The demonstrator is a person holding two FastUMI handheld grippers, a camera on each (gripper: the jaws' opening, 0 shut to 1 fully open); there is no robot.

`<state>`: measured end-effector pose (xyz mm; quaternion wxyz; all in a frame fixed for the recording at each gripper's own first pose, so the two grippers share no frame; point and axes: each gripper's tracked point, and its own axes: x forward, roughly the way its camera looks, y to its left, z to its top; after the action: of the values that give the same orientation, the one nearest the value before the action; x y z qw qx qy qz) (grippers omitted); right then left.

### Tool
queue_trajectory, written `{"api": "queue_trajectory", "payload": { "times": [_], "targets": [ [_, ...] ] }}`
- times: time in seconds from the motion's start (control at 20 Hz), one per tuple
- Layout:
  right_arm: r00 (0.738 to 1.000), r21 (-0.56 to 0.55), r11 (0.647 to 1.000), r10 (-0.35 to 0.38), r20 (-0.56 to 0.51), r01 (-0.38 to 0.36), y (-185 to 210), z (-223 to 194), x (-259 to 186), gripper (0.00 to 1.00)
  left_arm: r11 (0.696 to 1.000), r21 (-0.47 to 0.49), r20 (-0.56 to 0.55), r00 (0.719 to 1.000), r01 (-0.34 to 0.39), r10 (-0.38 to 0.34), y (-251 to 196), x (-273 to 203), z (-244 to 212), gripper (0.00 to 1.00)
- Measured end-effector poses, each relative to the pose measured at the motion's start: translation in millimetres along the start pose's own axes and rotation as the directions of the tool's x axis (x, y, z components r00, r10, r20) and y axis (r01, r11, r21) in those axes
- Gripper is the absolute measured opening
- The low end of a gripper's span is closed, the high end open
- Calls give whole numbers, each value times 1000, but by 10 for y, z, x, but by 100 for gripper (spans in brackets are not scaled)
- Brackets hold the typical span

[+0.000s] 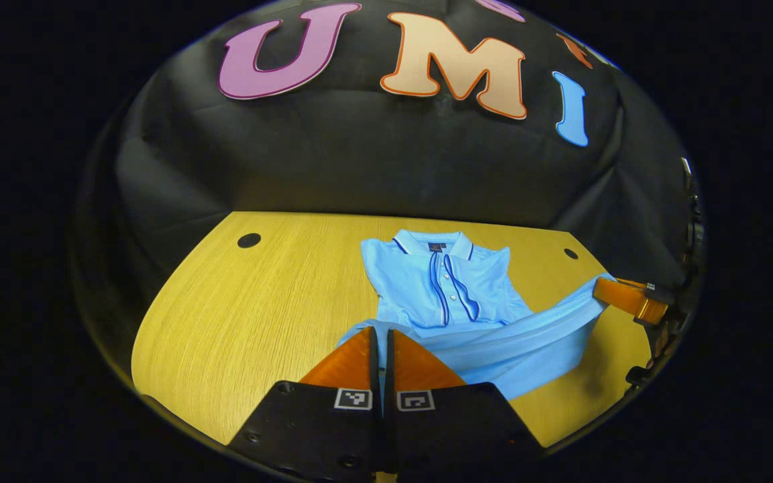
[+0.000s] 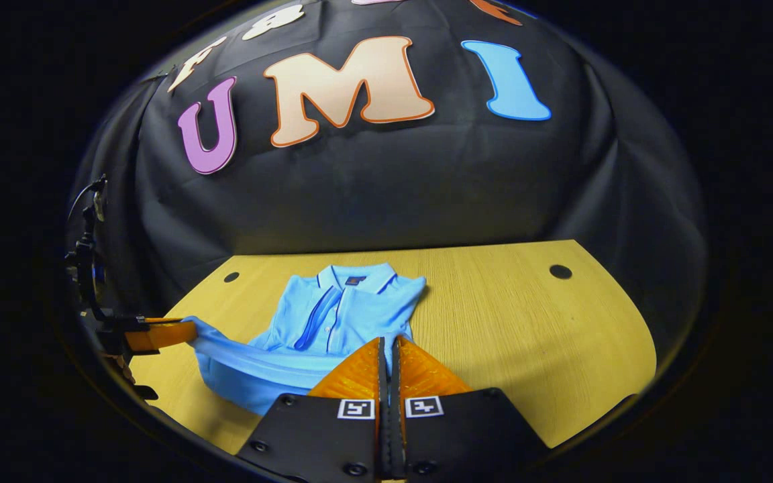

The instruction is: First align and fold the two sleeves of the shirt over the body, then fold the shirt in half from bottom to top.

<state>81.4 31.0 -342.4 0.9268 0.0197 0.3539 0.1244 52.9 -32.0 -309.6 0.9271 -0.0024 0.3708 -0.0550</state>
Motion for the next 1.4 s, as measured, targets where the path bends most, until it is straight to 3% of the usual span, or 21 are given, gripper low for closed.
{"api": "queue_trajectory", "payload": {
  "times": [0.4,0.8,1.0,1.05,1.2,1.25,1.4],
  "targets": [
    [1000,12,1000,-12,16,12,-137,256,807,2,999,11,28,999,-31,30,115,752,509,0],
    [999,-6,999,-40,-30,40,-347,157,1731,2,995,39,9,995,-95,95,211,1667,650,0],
    [996,-3,998,-69,-57,69,-472,40,1976,4,993,30,53,992,-116,114,213,1894,680,2],
    [995,-11,997,-83,-48,83,-521,68,1980,12,995,18,55,993,-102,100,188,1904,676,7],
    [994,-19,995,-100,41,101,-598,377,1808,77,992,27,106,987,-125,121,201,1758,839,98],
    [991,-22,993,-115,74,117,-622,460,1737,99,990,26,139,982,-136,131,208,1658,933,95],
    [982,-18,993,-117,148,121,-575,744,1326,98,989,5,223,964,-149,144,162,1261,1170,95]
  ]
}}
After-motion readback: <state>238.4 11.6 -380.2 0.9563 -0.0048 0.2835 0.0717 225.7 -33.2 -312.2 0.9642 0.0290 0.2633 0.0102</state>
